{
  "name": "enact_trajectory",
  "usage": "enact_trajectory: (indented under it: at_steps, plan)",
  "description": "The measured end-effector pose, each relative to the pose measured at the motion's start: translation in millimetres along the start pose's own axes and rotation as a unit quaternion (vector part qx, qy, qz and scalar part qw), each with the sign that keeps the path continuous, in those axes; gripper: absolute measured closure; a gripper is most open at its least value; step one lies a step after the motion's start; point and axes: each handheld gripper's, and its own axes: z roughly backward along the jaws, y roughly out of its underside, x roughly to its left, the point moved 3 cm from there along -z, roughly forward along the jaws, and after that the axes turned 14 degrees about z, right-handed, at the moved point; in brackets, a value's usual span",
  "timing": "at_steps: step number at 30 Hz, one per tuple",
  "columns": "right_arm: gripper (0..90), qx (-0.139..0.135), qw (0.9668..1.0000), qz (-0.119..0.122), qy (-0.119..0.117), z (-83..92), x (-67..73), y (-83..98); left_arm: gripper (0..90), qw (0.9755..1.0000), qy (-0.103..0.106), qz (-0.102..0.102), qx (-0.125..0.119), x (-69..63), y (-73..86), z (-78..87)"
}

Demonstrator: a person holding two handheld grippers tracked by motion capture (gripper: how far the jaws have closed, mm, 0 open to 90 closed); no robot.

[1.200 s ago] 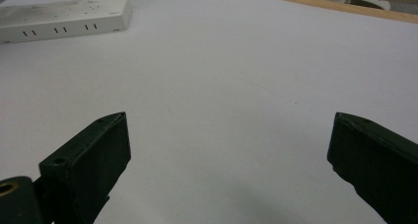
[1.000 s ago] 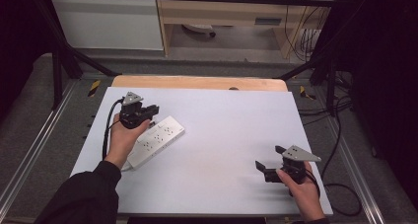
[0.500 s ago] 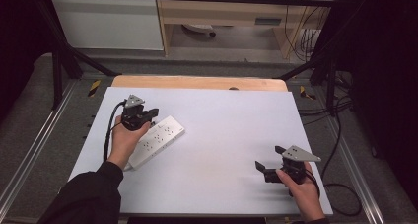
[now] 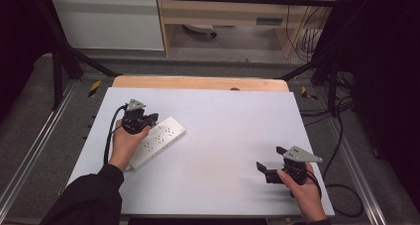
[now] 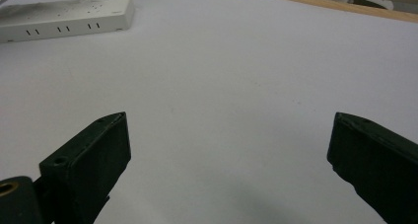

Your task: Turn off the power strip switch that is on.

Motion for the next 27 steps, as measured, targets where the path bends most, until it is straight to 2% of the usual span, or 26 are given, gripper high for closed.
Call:
enact_trajectory:
  at_steps: [27]
  plan:
    - [3.3, 0.001, 1.0000, 0.003, 0.001, 0.6, -0.2, 0.1, 90.0, 0.9997, -0.006, 0.004, 0.025, 11.5, 11.3, 1.8]
